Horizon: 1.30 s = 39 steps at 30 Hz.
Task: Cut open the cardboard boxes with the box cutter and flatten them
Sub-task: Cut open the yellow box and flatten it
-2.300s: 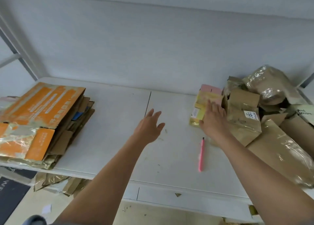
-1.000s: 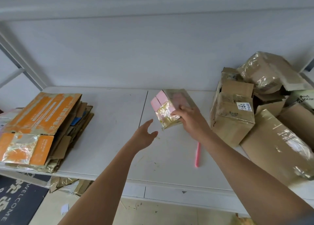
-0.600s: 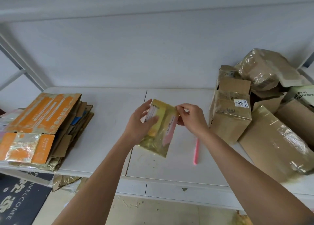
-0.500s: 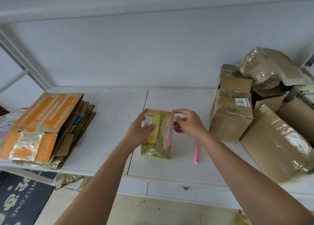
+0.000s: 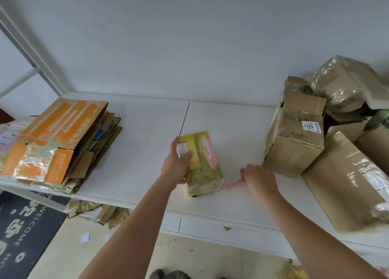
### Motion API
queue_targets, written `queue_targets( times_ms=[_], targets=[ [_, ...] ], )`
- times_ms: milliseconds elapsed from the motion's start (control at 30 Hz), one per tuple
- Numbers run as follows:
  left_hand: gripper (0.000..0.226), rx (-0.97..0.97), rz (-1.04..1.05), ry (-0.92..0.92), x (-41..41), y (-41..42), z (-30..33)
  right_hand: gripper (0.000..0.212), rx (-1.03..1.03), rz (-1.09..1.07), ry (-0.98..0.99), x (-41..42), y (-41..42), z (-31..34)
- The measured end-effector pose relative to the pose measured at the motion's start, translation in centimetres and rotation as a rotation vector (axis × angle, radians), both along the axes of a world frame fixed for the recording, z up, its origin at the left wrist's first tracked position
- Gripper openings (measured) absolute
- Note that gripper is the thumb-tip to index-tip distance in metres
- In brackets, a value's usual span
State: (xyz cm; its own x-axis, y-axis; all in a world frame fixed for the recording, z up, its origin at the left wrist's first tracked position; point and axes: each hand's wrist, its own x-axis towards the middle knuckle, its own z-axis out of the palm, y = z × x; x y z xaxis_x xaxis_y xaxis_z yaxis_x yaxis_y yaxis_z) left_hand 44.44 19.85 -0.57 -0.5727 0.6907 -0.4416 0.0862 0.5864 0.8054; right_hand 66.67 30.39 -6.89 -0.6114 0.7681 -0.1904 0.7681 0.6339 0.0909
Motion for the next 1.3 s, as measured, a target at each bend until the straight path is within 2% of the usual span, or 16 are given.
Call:
queue_targets(
  times_ms=[100,167,233,300,367,467,567,667,733,967,1067,1300],
  targets=[
    [0.053,-0.004,0.008,0.029,0.2,0.2,-0.1,0.012,0.112,-0.010,0.180,0.0,0.6,0.6],
    [0.053,0.000,0.002,0.039,0.1,0.3,-0.2,0.007,0.136,-0.140,0.478,-1.0,0.8,1.9],
    [0.053,0.005,-0.004,0.042,0.0,0.2,-0.3,0.012,0.100,-0.243,0.846,-2.5,0.7,3.8],
    [0.054,0.009,-0.008,0.029,-0.1,0.2,-0.2,0.012,-0.022,-0.204,1.141,-4.5,0.4,6.0],
    [0.056,0.011,-0.013,0.010,-0.1,-0.1,-0.2,0.004,-0.262,-0.117,1.299,-6.6,-0.2,7.6],
    [0.060,0.015,-0.013,-0.017,-0.3,-0.3,-0.1,0.005,-0.521,-0.114,1.387,-9.3,-0.7,8.1],
    [0.058,0.027,0.023,-0.035,-0.6,-0.8,-0.6,0.002,-0.611,-0.233,1.455,-11.0,-1.3,7.0],
    [0.053,0.045,0.070,-0.140,0.2,-2.4,-2.3,0.009,-0.591,-0.339,1.469,-11.9,-2.1,5.3],
    [0.050,0.078,0.122,-0.175,0.7,-3.1,-3.4,0.015,-0.543,-0.334,1.493,-12.1,-2.4,4.5],
    [0.051,0.035,0.067,-0.046,1.2,-1.2,-3.4,0.023,-0.535,-0.204,1.422,-12.4,-0.9,4.1],
    [0.052,0.031,0.047,-0.018,1.6,-0.5,-3.5,0.025,-0.561,-0.276,1.389,-11.8,-0.4,2.3],
    [0.054,0.096,0.018,-0.195,-0.2,-1.2,-3.8,0.025,-0.541,-0.196,1.341,-11.7,0.2,1.4]
  ],
)
